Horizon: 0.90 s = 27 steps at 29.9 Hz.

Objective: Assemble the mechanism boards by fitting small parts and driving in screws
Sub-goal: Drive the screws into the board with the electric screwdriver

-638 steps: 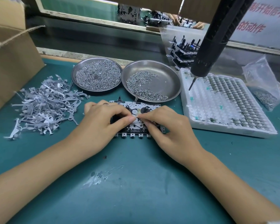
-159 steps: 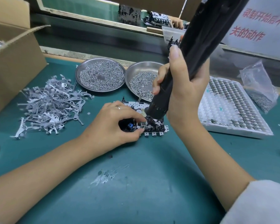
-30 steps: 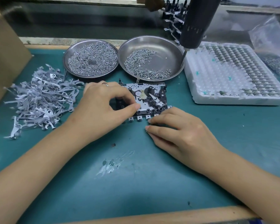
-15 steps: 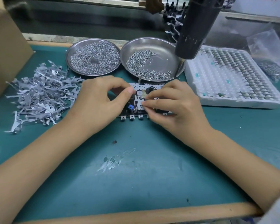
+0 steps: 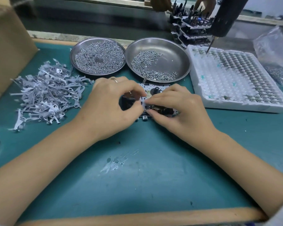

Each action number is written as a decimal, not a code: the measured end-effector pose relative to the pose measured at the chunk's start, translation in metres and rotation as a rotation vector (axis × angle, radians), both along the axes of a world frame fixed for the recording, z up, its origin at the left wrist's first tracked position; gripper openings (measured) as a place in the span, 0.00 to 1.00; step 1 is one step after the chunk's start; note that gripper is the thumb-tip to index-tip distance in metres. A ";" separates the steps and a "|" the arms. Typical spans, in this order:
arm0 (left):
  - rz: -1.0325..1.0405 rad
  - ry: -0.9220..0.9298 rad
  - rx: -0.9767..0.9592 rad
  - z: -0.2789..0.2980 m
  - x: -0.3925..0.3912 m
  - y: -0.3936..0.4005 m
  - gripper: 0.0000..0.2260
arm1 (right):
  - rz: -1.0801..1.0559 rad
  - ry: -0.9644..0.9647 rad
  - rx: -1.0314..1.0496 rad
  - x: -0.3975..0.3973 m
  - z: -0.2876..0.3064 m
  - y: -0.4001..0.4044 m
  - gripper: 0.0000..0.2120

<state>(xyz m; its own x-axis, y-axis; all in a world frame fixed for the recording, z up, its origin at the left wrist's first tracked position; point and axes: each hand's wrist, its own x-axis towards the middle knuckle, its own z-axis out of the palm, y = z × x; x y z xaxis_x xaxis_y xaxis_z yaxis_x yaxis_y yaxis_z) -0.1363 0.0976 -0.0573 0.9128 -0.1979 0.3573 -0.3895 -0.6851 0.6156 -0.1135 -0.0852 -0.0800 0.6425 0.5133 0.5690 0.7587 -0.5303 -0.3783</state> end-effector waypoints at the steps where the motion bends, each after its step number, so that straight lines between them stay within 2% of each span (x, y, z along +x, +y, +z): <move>1: -0.026 0.005 0.050 0.000 -0.001 -0.001 0.14 | 0.000 0.052 0.023 -0.001 0.001 0.000 0.07; 5: -0.072 -0.001 0.166 -0.004 -0.002 -0.001 0.17 | 0.009 0.140 0.064 -0.001 0.003 0.000 0.06; 17: -0.075 -0.062 0.037 -0.015 0.003 -0.002 0.18 | 0.024 0.242 0.117 -0.004 0.002 -0.003 0.10; 25: -0.072 -0.084 0.014 -0.017 0.005 -0.001 0.16 | 0.011 0.179 0.144 -0.007 0.001 -0.002 0.08; 27: -0.075 -0.102 0.035 -0.018 0.005 -0.001 0.15 | -0.049 0.098 0.208 -0.008 0.004 -0.003 0.09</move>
<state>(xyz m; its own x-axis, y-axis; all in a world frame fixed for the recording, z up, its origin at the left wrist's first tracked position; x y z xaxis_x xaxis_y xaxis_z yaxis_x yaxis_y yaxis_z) -0.1316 0.0966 -0.0750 0.8542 -0.2779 0.4394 -0.4998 -0.6720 0.5465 -0.1210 -0.0884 -0.0758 0.7210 0.3585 0.5930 0.6884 -0.4682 -0.5540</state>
